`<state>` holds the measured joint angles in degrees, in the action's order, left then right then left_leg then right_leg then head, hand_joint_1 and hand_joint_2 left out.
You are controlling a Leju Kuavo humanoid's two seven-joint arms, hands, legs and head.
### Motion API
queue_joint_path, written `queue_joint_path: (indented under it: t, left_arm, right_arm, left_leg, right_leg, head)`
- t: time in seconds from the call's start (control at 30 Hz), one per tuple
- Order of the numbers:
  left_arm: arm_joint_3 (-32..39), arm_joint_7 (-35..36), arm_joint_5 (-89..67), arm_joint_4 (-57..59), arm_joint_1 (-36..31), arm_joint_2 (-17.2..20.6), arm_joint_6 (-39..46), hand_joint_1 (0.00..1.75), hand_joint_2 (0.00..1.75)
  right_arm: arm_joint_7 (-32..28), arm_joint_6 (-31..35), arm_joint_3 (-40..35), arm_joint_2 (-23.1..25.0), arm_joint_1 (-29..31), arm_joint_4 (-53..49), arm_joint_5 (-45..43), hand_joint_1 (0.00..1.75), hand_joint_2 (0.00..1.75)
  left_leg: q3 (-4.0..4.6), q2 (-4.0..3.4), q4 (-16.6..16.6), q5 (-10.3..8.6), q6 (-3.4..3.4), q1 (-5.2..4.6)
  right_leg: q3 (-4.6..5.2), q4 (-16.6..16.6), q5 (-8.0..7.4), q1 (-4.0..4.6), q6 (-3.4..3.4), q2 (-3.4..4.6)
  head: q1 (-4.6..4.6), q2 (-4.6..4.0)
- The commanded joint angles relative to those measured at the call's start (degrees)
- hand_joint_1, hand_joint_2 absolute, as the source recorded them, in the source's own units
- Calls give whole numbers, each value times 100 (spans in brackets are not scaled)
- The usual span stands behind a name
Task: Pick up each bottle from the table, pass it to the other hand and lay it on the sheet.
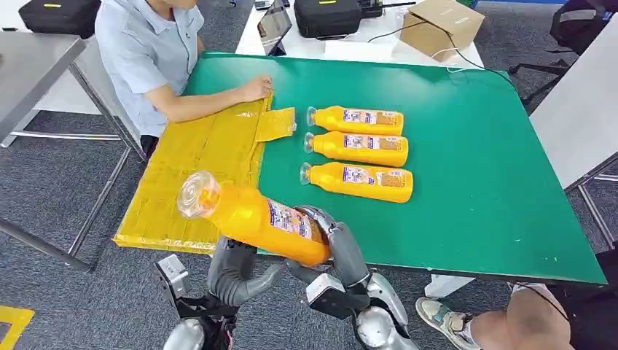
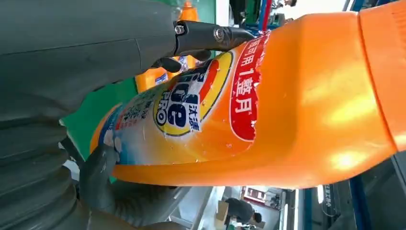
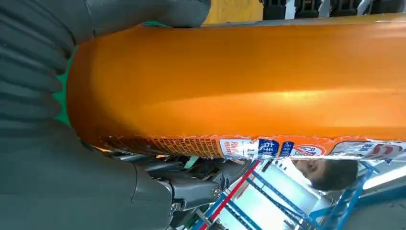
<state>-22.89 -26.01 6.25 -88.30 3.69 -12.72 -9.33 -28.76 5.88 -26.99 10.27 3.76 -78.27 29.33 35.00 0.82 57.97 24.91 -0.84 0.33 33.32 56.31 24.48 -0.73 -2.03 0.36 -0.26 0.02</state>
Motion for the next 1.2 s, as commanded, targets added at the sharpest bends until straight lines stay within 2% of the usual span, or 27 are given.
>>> queue_joint_path:
  t: [0.03, 0.37, 0.57, 0.63, 0.7, 0.73, 0.77, 0.8, 0.9, 1.03, 1.07, 1.17, 1.2]
  left_arm:
    - [-28, 17, 1, 355, -208, 86, -50, 0, 175]
    - [-35, 107, 213, 385, -296, 91, -208, 0, 175]
    - [-2, 776, 1228, 716, -665, 59, -872, 0, 175]
    - [-31, 501, 867, 699, -707, 66, -645, 0, 175]
    - [-19, 509, 816, 658, -760, 64, -575, 0, 175]
    - [25, 561, 842, 635, -801, 58, -514, 131, 175]
    - [81, 716, 965, 650, -850, 48, -476, 159, 175]
    - [148, 884, 1185, 702, -910, 44, -544, 175, 175]
    - [322, 1142, 1684, 934, -1047, -38, -676, 175, 175]
    - [380, 1152, 1926, 993, -1174, -56, -795, 175, 175]
    - [375, 1163, 1940, 999, -1210, -53, -783, 175, 175]
    - [378, 1153, 1955, 917, -1218, -38, -749, 175, 175]
    - [402, 1142, 1974, 865, -1176, -38, -737, 175, 175]
  right_arm:
    - [10, -20, -281, -114, 291, 559, 6, 175, 175]
    - [-27, -100, -471, -183, 303, 469, 126, 175, 175]
    - [-40, -84, -715, -88, 658, 832, 264, 175, 175]
    - [24, -119, -787, -30, 772, 1029, 245, 175, 175]
    - [42, -107, -859, 34, 816, 1203, 251, 175, 175]
    - [-17, -181, -1009, 12, 844, 1274, 310, 175, 175]
    - [-33, -214, -1110, 17, 871, 1380, 320, 175, 175]
    - [-96, -280, -1228, 17, 915, 1477, 314, 175, 175]
    - [-144, -566, -1406, 45, 1101, 1771, 194, 175, 175]
    - [-92, -685, -1512, 48, 1325, 2118, 127, 175, 175]
    - [-73, -709, -1510, 47, 1358, 2185, 103, 169, 175]
    - [-19, -759, -1592, 36, 1441, 2412, 122, 134, 175]
    - [20, -770, -1593, 47, 1436, 2459, 117, 40, 175]
  left_leg:
    - [-18, -8, -8, 2, 2, 0]
    - [-26, -10, -11, 5, 5, 0]
    - [-23, -9, -8, 2, 5, 1]
    - [-23, -16, -10, 2, 5, 0]
    - [-7, -12, -6, 0, 2, 1]
    - [-17, -19, -7, 3, 3, 2]
    - [-24, -22, -9, 5, 4, 0]
    - [-20, -17, -8, 4, 4, 1]
    - [-14, -15, -7, 1, 3, 2]
    - [-10, -8, -7, -2, 3, 2]
    - [-4, -6, -4, -2, 2, 3]
    - [-13, -7, -6, -1, 3, 4]
    - [-26, -8, -6, 3, 4, 4]
  right_leg:
    - [-17, -10, 1, 1, 5, 1]
    - [-23, -12, 3, 3, 8, -1]
    - [-19, -9, 1, 4, 8, -3]
    - [-17, -10, -1, 3, 10, 3]
    - [-3, -7, -3, 3, 5, 4]
    - [-13, -9, -1, 5, 8, 6]
    - [-18, -8, 1, 3, 10, 7]
    - [-16, -7, 2, 3, 9, 2]
    - [-9, -8, -1, 4, 8, 3]
    - [-5, -8, -1, 4, 7, -5]
    - [0, -5, -1, 4, 6, -6]
    - [-9, -8, 2, 6, 8, -10]
    - [-22, -9, 6, 7, 11, -15]
  head:
    - [-2, 0]
    - [-2, 0]
    - [-2, 0]
    - [-4, 0]
    - [-2, 0]
    - [-4, 0]
    - [-4, 0]
    - [-2, 0]
    - [-2, 0]
    - [-2, 0]
    - [-4, 0]
    - [-2, 0]
    - [-4, 0]
